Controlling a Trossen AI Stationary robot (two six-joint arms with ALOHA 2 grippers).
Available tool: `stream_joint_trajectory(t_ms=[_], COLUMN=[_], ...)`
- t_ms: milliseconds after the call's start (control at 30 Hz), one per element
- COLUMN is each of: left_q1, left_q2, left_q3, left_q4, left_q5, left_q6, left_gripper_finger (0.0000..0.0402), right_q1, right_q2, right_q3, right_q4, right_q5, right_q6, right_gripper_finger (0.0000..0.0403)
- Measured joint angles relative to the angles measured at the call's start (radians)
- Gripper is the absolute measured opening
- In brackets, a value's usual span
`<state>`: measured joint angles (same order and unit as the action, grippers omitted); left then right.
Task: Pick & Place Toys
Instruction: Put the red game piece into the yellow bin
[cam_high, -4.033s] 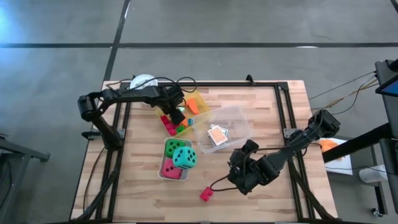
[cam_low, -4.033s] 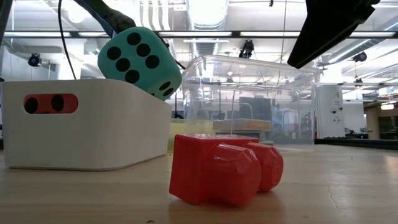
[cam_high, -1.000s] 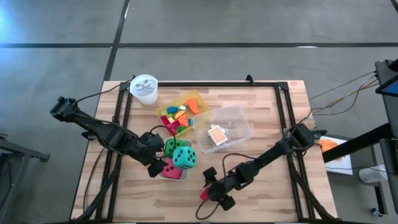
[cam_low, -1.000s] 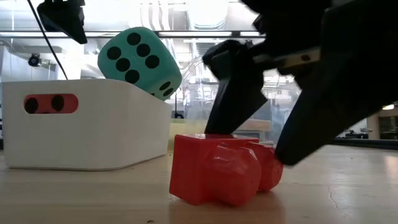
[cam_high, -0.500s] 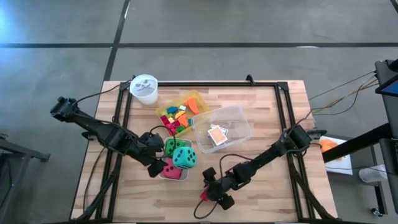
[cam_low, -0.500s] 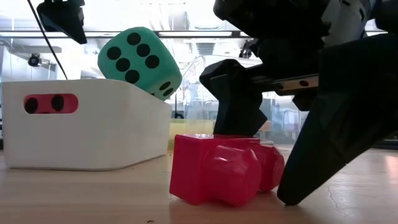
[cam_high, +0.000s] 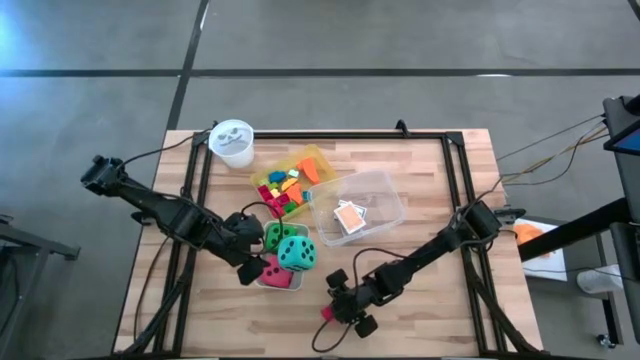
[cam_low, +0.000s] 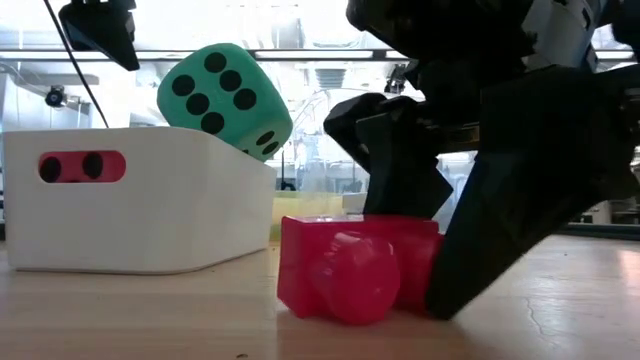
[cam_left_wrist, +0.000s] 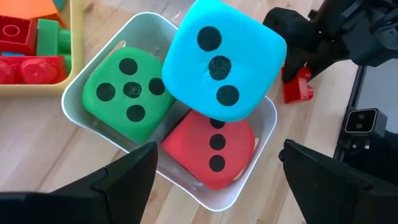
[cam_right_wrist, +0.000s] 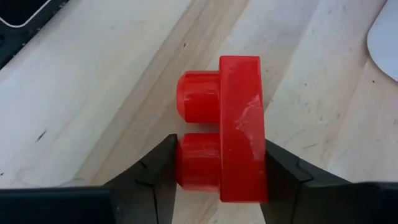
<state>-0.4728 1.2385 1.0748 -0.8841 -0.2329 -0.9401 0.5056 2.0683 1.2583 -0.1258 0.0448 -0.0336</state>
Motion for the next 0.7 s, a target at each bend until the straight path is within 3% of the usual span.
stream_joint_trajectory(t_ms=[267,367,467,633,700], left_q1=[-0.01,-0.013,-0.013,-0.011,-0.005], left_q2=[0.0,0.0,0.0,-0.003,-0.003], left_q3=[0.021,0.019,0.019,0.019,0.019], left_q4=[0.023,0.118,0.238,0.478,0.57], left_q5=[-0.003,-0.003,-0.003,-0.054,-0.096], left_q6=[0.022,0.055,0.088,0.121,0.134], left_gripper_finger=[0.0334,0.0334,0.0334,0.0334,0.0334], right_q1=[0.014,0.041,0.083,0.14,0.138], right_q2=[-0.105,-0.181,-0.262,-0.348,-0.365], right_q3=[0.028,0.026,0.026,0.041,0.058], right_q4=[-0.082,-0.125,-0.147,-0.147,-0.147], right_q5=[0.021,0.093,0.262,0.675,0.757], right_q6=[0.076,0.094,0.073,-0.015,-0.026], right_gripper_finger=[0.0157,0.0157,0.0157,0.0157,0.0157])
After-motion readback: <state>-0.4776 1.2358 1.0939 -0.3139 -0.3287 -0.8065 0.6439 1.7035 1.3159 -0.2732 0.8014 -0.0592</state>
